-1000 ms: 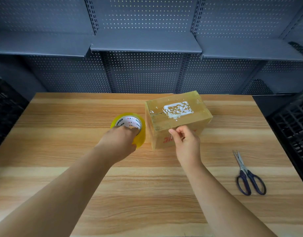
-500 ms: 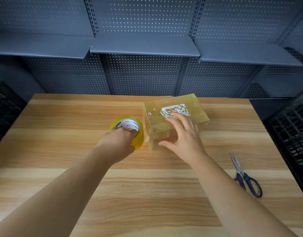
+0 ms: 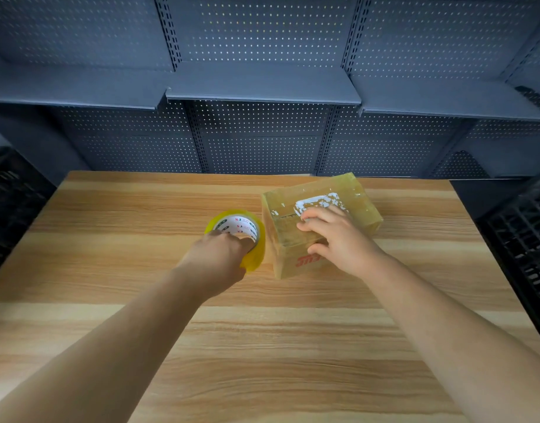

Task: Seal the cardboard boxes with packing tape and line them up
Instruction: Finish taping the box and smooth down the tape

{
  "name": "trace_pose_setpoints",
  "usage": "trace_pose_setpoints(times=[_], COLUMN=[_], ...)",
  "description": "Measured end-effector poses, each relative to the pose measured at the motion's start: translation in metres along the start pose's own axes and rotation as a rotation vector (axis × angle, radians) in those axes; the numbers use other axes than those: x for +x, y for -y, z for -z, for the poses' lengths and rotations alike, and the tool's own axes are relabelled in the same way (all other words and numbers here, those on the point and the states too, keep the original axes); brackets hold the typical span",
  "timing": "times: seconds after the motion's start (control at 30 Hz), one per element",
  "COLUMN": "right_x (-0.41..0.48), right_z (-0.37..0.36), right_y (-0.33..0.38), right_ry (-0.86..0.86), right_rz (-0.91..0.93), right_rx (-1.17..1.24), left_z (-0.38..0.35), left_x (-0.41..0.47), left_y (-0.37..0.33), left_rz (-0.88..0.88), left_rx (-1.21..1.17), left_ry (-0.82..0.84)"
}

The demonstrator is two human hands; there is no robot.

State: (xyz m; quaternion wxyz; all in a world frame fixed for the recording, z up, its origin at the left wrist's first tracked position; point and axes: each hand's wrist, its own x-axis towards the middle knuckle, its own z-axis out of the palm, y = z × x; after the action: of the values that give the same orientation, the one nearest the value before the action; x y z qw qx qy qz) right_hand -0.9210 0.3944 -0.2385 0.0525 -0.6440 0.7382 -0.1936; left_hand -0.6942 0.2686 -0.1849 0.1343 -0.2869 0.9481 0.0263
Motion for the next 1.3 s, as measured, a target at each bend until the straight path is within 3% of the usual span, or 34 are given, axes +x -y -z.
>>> trace_pose_setpoints(times=[0.47,0.9,1.3], right_x=[-0.031,-0.025,-0.026], right_z=[0.009,0.023,0.007], right_y=[-0.03,-0.012,-0.021], right_ry=[0.034,0.15,0.123], right_rz=[0.118,-0.053,0.002], right_rx=[0.049,0.009,0.083], left_z=[0.0,0.001,0.002], left_x=[-0.002,0.003,0.0], left_y=[-0.031,-0.03,-0.022], left_rz=[-0.098,-0.159,-0.146], left_rx=[0.028,0.062,0.003], left_ry=[0.005,-0.001,0.055])
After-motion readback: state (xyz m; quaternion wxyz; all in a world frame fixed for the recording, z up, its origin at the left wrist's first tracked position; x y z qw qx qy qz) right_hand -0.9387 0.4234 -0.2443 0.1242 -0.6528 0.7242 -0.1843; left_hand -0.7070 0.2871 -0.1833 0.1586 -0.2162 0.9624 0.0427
